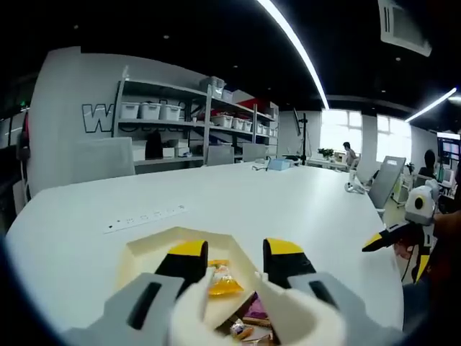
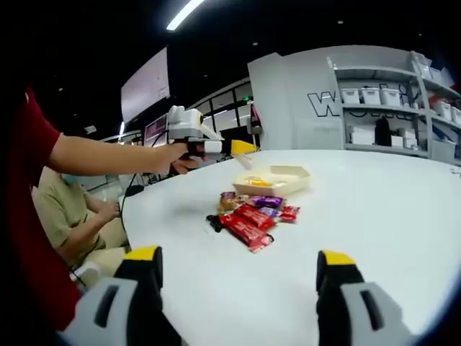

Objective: Place the target food into the container with the food tongs after gripping and lifting it, then release it inside without dropping or visibly crushing the food.

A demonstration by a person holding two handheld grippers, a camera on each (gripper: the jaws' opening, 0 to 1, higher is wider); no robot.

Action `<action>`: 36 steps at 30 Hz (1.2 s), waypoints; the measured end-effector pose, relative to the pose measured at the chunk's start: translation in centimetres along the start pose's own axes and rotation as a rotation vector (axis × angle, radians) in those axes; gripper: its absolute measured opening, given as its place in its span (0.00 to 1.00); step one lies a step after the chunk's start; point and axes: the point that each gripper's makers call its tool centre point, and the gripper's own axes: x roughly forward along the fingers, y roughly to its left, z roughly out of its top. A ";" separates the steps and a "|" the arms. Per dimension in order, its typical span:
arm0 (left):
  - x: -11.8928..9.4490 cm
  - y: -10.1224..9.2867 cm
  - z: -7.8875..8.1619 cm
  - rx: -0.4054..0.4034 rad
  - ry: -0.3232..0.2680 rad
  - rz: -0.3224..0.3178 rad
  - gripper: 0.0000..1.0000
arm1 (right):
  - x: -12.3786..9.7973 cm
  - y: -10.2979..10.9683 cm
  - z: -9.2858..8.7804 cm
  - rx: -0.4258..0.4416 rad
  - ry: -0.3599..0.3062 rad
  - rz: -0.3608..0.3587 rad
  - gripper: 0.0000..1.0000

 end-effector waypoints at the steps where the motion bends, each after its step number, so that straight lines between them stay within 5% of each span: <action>1: -0.2 -0.3 -0.3 0.006 0.007 -0.007 0.29 | 0.0 0.1 0.0 0.001 -0.002 0.002 0.87; 15: -2.1 -0.7 -2.9 0.027 0.064 -0.040 0.29 | 0.0 -0.1 0.6 0.025 -0.038 -0.009 0.92; 36: -4.0 0.0 -6.5 -0.047 0.111 -0.024 0.29 | 0.5 0.6 0.6 0.025 -0.025 0.017 0.92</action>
